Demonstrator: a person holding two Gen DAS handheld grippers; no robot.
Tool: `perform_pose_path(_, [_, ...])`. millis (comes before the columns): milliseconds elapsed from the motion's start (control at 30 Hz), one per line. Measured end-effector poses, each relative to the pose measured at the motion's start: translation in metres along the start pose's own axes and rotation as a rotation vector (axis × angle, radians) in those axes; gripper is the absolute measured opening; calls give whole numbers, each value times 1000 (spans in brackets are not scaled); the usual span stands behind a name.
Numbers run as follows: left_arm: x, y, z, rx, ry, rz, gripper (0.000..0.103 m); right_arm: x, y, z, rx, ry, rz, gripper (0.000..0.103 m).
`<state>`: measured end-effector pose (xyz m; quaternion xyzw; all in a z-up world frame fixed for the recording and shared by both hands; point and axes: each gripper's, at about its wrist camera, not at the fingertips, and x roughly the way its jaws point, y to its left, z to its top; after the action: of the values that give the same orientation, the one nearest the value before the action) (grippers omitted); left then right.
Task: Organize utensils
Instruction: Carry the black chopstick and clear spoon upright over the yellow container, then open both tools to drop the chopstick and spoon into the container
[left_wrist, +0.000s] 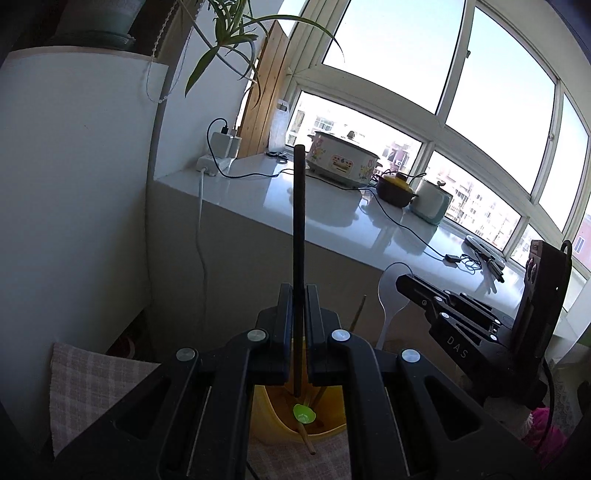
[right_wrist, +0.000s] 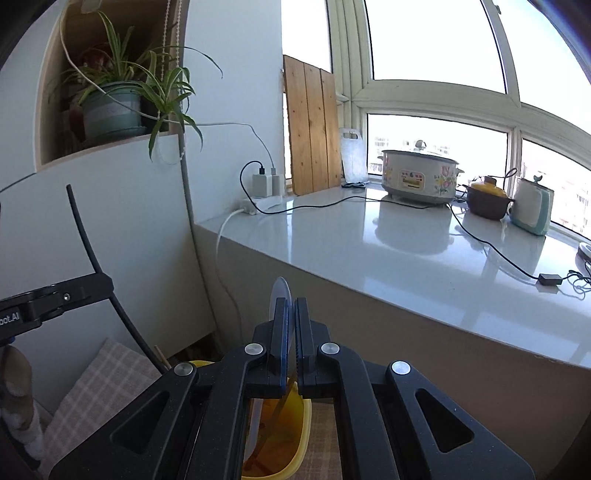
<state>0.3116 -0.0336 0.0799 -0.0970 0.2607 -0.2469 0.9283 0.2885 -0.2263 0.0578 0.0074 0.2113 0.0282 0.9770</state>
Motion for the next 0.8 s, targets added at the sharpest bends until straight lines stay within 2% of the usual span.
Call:
perform_pose_path(333, [21, 0, -12, -5, 56, -6, 3, 15, -3, -14, -5, 55, 11, 2])
perform_pose_path(633, [16, -1, -17, -20, 71, -21, 3, 13, -9, -23, 31, 109, 47, 3])
perform_pose_path(667, [16, 0, -17, -21, 77, -23, 4, 12, -9, -24, 30, 112, 51, 5])
perform_pose_path(733, [14, 0, -18, -27, 82, -23, 5, 8, -10, -25, 35, 108, 45, 16])
perform_pose_path(767, [13, 1, -19, -31, 83, -25, 6, 6, -10, -25, 38, 104, 45, 27])
perform_pose_path(800, [11, 1, -19, -33, 80, -26, 6, 3, -11, -26, 41, 100, 45, 33])
